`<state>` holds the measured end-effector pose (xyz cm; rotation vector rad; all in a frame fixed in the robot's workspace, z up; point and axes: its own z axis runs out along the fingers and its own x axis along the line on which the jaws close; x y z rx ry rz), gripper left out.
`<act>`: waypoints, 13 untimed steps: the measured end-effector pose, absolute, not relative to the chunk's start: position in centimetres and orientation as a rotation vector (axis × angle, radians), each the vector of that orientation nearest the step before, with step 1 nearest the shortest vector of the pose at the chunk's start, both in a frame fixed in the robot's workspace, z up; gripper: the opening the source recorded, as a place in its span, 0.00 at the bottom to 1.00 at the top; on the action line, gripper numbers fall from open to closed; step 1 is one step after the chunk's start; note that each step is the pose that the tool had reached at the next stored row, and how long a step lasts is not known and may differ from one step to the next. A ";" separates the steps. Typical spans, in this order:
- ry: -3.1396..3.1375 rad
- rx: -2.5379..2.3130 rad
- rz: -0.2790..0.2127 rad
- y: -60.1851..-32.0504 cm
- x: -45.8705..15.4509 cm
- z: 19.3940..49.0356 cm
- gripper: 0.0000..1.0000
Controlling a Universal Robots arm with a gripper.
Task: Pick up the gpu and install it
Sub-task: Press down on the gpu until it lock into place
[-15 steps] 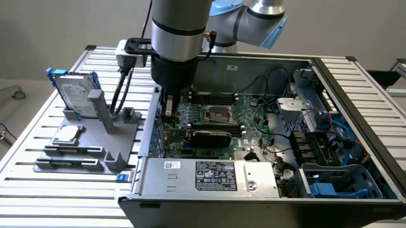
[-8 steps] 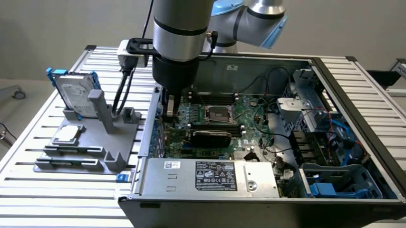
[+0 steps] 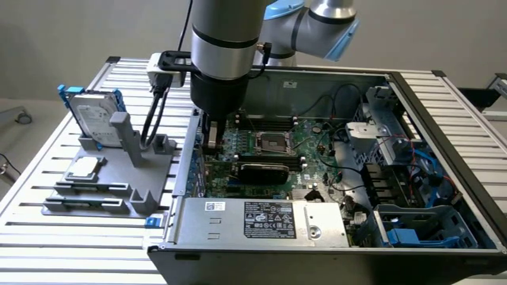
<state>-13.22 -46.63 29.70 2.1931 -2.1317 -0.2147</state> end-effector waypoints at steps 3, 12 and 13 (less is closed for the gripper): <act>-2.136 2.190 -0.215 -46.6 -13.2 29.7 0.11; -2.160 2.168 -0.215 -46.5 -13.3 29.6 0.11; -2.163 2.164 -0.215 -46.5 -13.4 29.6 0.11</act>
